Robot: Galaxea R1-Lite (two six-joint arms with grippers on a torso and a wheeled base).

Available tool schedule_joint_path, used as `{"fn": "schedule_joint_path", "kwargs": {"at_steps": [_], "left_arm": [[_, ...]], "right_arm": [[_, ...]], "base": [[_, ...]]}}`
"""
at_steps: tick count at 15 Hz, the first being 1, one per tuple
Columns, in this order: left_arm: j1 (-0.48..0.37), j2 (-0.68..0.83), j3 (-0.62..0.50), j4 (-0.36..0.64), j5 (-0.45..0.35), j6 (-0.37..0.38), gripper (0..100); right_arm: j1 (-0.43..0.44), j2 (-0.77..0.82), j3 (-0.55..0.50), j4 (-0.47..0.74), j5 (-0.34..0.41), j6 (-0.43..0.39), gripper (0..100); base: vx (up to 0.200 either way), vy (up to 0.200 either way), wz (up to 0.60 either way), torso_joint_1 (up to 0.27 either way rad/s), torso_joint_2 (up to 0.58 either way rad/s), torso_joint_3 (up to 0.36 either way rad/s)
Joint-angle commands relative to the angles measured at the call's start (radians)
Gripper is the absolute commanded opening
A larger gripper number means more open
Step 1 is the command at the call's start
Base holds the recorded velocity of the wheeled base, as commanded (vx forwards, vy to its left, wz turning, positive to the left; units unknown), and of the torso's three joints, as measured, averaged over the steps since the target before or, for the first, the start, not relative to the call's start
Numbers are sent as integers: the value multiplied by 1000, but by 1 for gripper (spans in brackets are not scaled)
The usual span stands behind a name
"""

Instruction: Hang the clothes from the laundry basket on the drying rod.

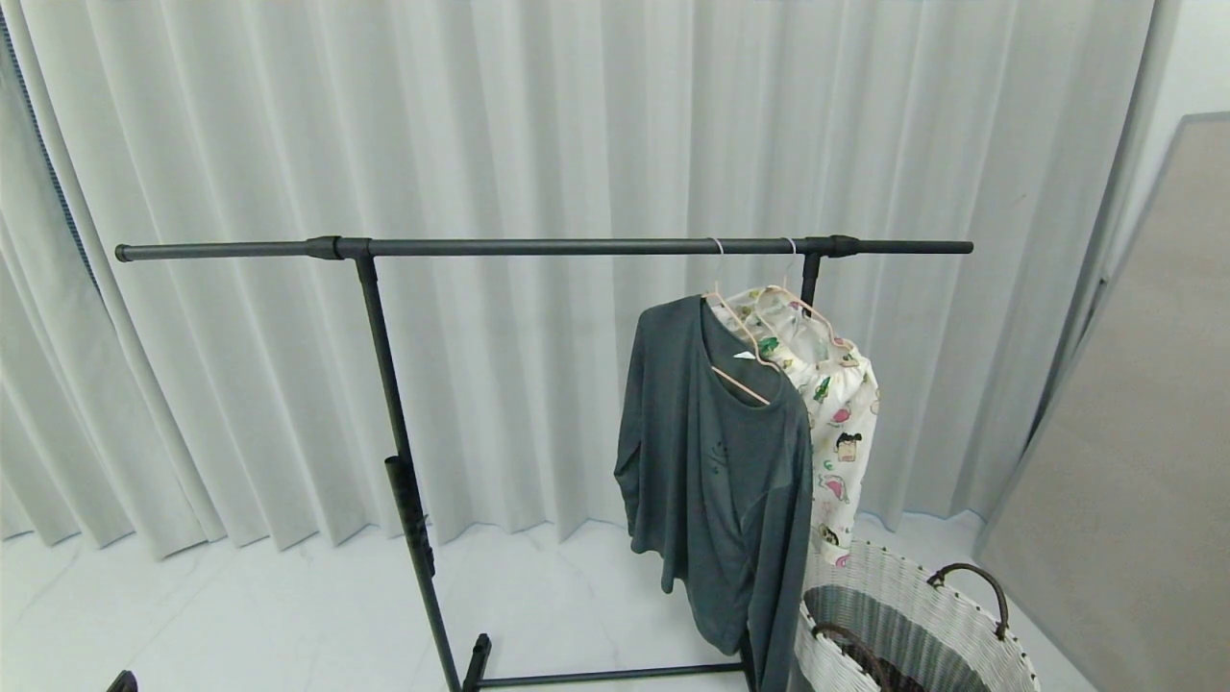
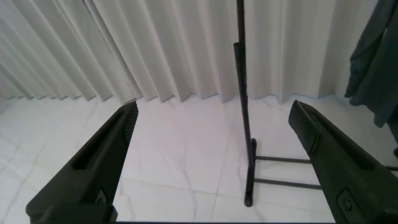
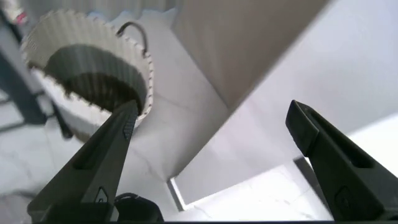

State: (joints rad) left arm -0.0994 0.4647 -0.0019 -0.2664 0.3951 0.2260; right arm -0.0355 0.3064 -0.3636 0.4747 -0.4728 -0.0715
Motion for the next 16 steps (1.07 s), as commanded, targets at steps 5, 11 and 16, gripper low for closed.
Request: {"fn": "schedule_joint_path", "kwargs": {"at_steps": [5, 11, 16], "left_arm": [[-3, -371, 2, 191, 27, 67, 100], [-3, -370, 2, 194, -41, -192, 100], [-5, -370, 2, 225, -211, -260, 100]], "right_arm": [[3, -243, 183, -344, 95, -25, 100], [3, -243, 364, -574, 85, -93, 100], [39, -306, 364, -561, 138, -119, 100]], "base": [[0, 0, 0, 0, 0, 0], [0, 0, 0, 0, 0, 0], [0, 0, 0, 0, 0, 0]]}}
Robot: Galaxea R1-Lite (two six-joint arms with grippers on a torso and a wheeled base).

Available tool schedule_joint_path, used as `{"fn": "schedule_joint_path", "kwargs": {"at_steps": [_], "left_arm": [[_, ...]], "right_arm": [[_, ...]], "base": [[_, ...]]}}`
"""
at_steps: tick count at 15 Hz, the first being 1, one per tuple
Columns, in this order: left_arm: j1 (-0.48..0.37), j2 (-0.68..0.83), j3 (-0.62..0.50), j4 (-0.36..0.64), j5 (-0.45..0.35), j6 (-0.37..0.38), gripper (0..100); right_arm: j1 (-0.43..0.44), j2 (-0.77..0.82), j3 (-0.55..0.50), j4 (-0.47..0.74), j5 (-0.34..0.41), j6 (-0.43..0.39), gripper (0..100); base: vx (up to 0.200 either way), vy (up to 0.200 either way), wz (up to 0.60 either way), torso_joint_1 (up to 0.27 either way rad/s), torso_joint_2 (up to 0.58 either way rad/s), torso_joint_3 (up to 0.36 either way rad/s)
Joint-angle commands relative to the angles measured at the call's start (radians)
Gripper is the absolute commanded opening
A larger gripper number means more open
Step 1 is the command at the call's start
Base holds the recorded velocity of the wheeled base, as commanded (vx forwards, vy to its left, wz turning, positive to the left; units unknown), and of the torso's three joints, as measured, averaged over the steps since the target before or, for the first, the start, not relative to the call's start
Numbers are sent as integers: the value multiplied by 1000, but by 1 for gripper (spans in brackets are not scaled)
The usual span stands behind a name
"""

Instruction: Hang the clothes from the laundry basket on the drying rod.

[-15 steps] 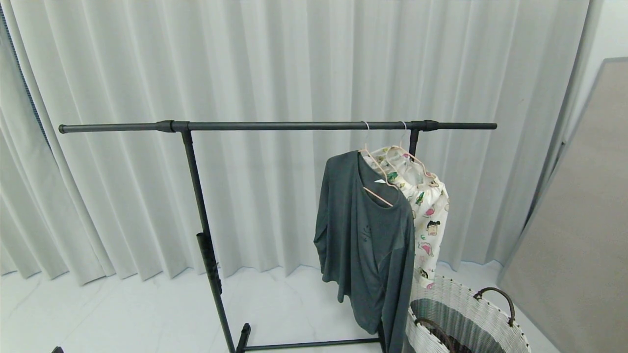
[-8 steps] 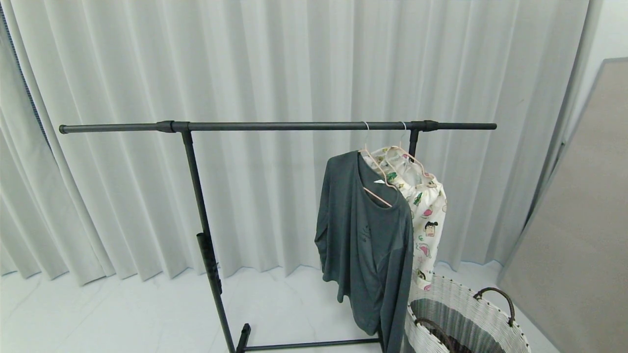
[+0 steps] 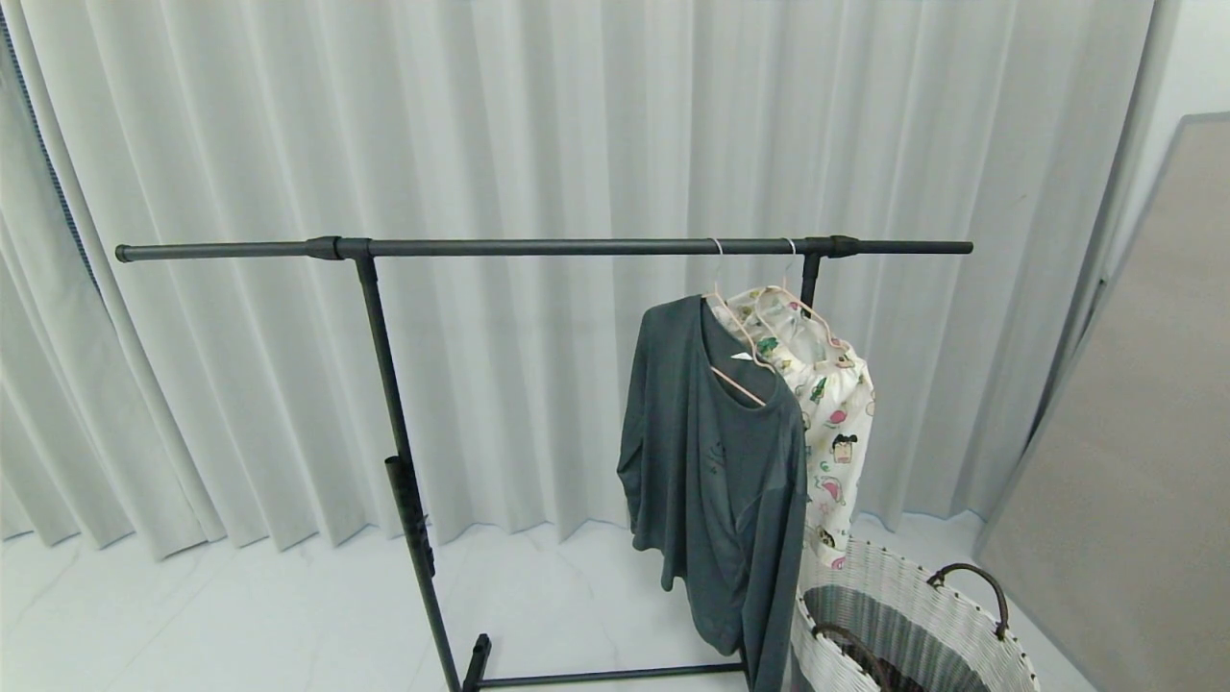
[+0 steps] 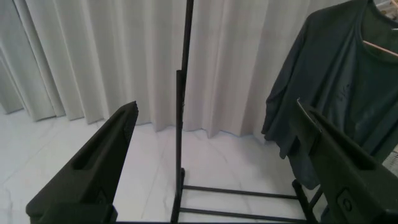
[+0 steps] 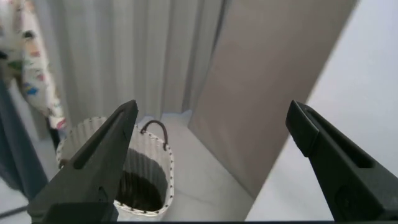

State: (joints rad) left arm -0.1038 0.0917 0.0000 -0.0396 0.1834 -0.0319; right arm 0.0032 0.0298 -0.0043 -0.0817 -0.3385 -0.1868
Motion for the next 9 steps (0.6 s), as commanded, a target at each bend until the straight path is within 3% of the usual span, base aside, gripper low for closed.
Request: {"fn": "schedule_joint_path", "kwargs": {"at_steps": [1, 3, 5, 7, 9], "left_arm": [[1, 3, 0, -2, -1, 0, 100], [1, 3, 0, 0, 2, 6, 100], [16, 20, 0, 6, 14, 43, 100], [115, 66, 0, 9, 30, 61, 100], [128, -12, 0, 7, 25, 64, 100]], "right_arm": [[0, -30, 4, -4, 3, 7, 100], [0, -30, 4, -4, 16, 21, 100], [0, -30, 4, 0, 217, 23, 100], [0, -30, 4, 13, 406, 32, 100], [-2, -11, 4, 62, 427, 40, 100]], "base": [[0, 0, 0, 0, 0, 0], [0, 0, 0, 0, 0, 0], [0, 0, 0, 0, 0, 0], [0, 0, 0, 0, 0, 0], [0, 0, 0, 0, 0, 0]]}}
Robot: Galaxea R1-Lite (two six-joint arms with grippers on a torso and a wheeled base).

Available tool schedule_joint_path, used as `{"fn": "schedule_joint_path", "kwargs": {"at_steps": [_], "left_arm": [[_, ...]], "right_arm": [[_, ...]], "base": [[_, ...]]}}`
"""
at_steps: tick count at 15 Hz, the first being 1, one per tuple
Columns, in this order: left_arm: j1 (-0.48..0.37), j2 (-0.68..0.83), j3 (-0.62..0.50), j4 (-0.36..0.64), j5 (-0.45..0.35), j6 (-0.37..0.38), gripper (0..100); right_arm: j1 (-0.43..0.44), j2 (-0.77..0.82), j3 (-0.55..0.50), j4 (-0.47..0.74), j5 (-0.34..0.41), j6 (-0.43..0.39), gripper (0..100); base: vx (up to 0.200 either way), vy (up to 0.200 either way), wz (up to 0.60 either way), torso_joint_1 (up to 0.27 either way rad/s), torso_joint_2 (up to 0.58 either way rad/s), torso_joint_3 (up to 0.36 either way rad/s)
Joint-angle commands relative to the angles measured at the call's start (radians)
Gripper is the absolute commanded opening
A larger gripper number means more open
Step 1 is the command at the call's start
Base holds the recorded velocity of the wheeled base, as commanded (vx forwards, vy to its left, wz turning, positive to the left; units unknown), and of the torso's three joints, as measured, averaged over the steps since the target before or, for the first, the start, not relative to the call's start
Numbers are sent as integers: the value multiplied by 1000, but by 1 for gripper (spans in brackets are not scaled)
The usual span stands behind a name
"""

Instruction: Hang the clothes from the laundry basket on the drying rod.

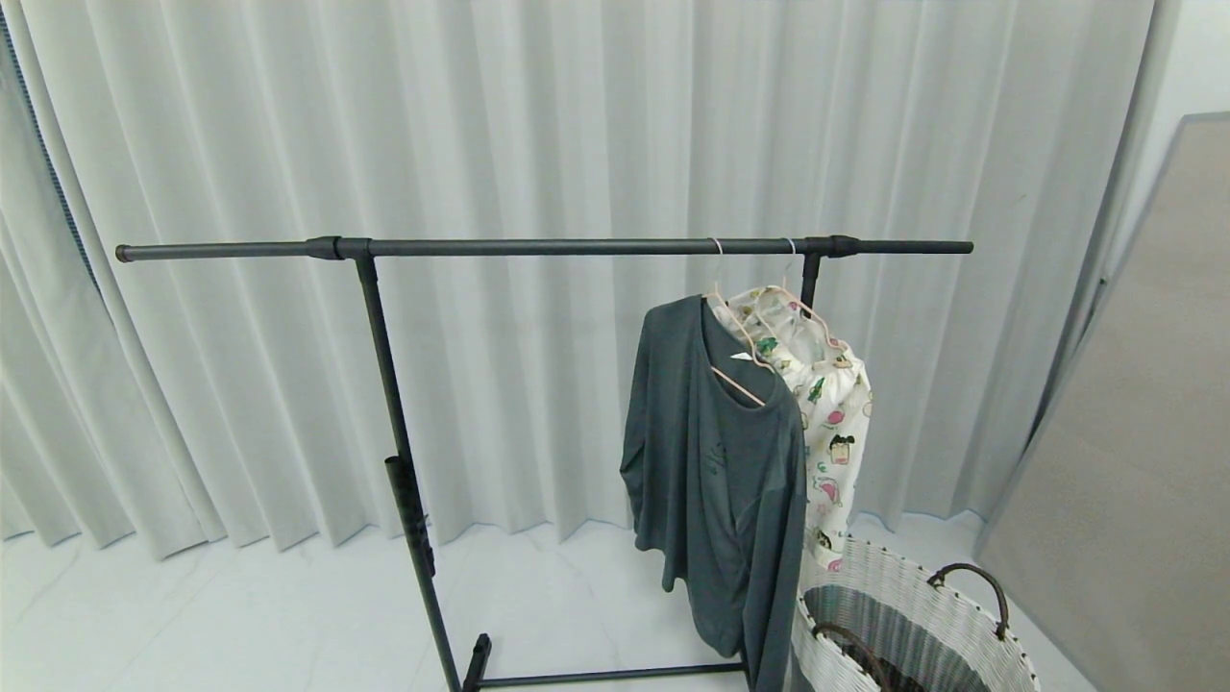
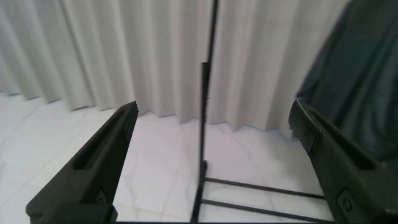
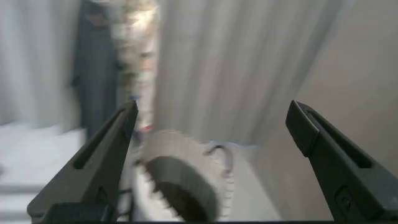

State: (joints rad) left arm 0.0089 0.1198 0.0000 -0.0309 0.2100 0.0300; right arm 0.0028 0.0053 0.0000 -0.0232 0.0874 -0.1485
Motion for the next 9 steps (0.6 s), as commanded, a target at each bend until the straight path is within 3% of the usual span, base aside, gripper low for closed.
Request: {"fn": "schedule_joint_path", "kwargs": {"at_steps": [1, 4, 6, 9], "left_arm": [[5, -103, 0, 0, -9, 2, 100], [-1, -118, 0, -3, -43, 1, 100], [-1, -118, 0, 3, -198, 5, 100], [-1, -120, 0, 20, -216, 27, 100]], "right_arm": [[-14, 35, 0, 3, -5, 6, 100], [-24, 47, 0, 8, -29, 18, 100], [-24, 47, 0, 9, -29, 20, 100], [-40, 64, 0, 9, -31, 20, 100]], "base": [[0, 0, 0, 0, 0, 0], [0, 0, 0, 0, 0, 0], [0, 0, 0, 0, 0, 0], [0, 0, 0, 0, 0, 0]]}}
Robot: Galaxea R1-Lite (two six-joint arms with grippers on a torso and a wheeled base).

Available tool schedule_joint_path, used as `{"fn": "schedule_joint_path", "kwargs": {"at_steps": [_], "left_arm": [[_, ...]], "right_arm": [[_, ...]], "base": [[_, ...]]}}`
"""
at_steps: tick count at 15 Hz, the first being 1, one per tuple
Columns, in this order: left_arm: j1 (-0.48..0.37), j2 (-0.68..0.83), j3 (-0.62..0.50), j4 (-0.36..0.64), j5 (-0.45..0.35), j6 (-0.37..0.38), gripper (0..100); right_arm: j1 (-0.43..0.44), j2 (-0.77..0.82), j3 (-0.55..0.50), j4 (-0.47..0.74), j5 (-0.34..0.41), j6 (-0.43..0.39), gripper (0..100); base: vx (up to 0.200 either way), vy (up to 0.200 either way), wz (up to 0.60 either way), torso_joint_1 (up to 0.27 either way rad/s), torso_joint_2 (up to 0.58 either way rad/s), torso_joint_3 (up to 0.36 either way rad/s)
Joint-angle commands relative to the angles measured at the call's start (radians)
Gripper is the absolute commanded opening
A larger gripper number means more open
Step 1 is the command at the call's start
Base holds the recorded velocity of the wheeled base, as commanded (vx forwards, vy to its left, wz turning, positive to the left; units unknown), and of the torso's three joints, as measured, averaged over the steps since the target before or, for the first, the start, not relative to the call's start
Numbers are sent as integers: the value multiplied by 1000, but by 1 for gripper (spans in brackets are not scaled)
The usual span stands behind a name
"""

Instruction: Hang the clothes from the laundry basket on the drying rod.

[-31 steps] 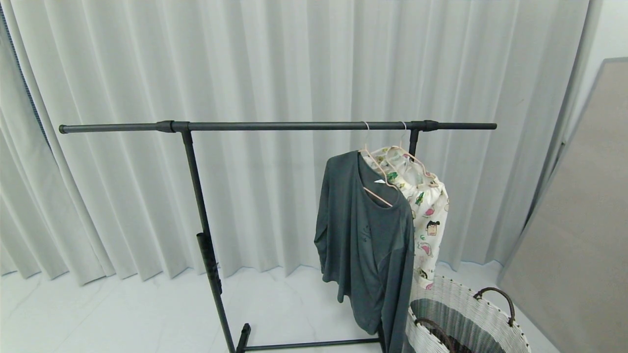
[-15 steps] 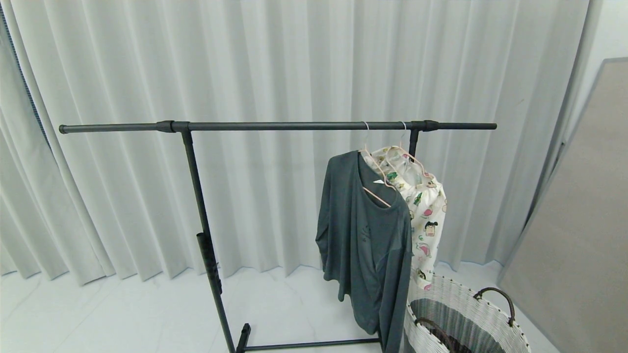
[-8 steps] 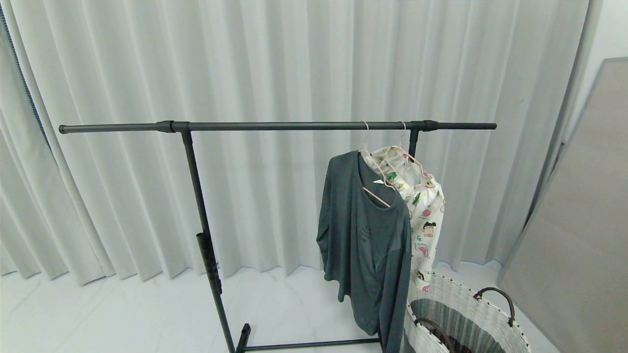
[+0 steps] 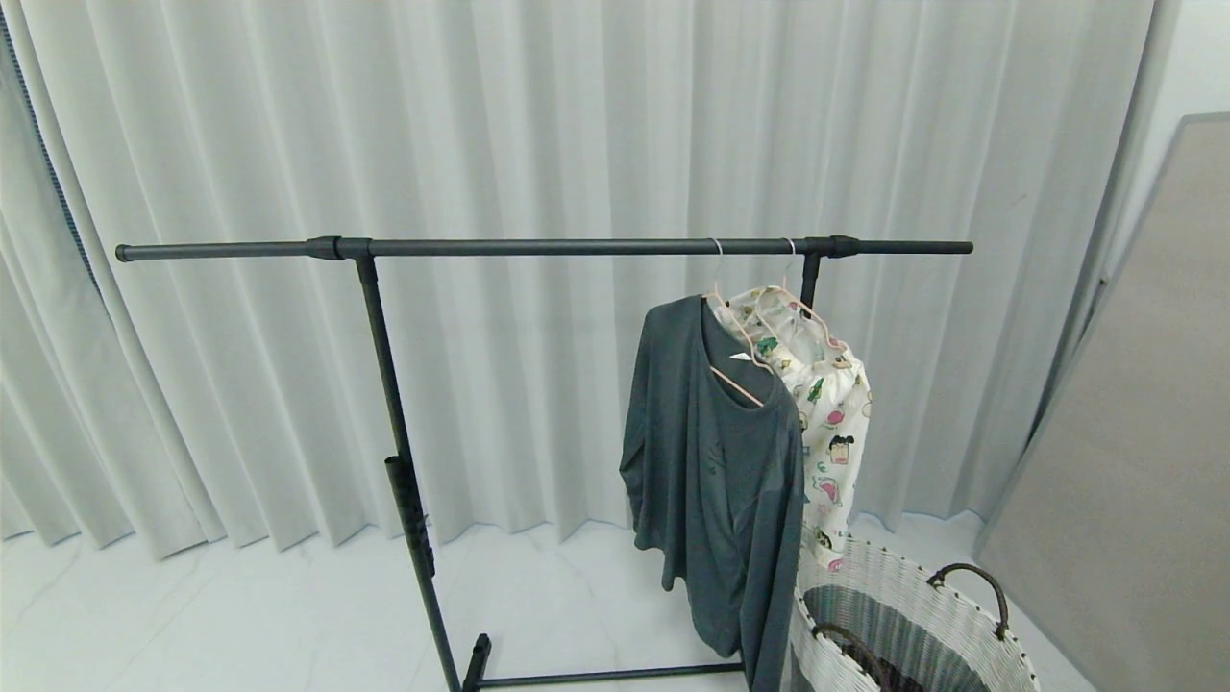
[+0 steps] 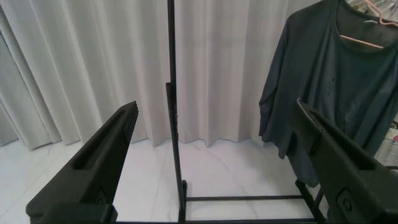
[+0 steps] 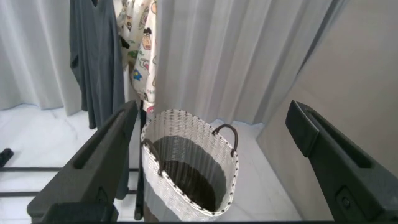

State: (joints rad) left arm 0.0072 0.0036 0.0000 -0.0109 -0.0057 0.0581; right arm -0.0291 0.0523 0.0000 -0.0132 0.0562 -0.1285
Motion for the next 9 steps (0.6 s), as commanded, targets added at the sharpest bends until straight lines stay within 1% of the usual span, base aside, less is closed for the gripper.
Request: {"fn": "schedule_joint_path", "kwargs": {"at_steps": [1, 2, 3, 4, 6, 7, 9], "left_arm": [[-1, -2, 0, 5, -2, -1, 100], [0, -4, 0, 6, -2, -4, 100], [0, -4, 0, 6, -2, -7, 100], [-1, -4, 0, 6, -2, -9, 100], [0, -2, 0, 8, -2, -9, 100], [0, -2, 0, 6, -2, -9, 100], [-1, -2, 0, 6, -2, -9, 100]], "right_arm": [[-40, 40, 0, 1, 1, 3, 100], [-71, 60, 0, 1, -1, 9, 100], [-135, 87, 0, 1, 1, 15, 100], [-130, 60, 0, 7, 2, 21, 100], [-114, 44, 0, 7, 7, 70, 100], [-101, 44, 0, 9, 8, 67, 100], [17, 23, 0, 7, 8, 67, 100]], "base": [[0, 0, 0, 0, 0, 0], [0, 0, 0, 0, 0, 0], [0, 0, 0, 0, 0, 0], [0, 0, 0, 0, 0, 0], [0, 0, 0, 0, 0, 0], [0, 0, 0, 0, 0, 0], [0, 0, 0, 0, 0, 0]]}}
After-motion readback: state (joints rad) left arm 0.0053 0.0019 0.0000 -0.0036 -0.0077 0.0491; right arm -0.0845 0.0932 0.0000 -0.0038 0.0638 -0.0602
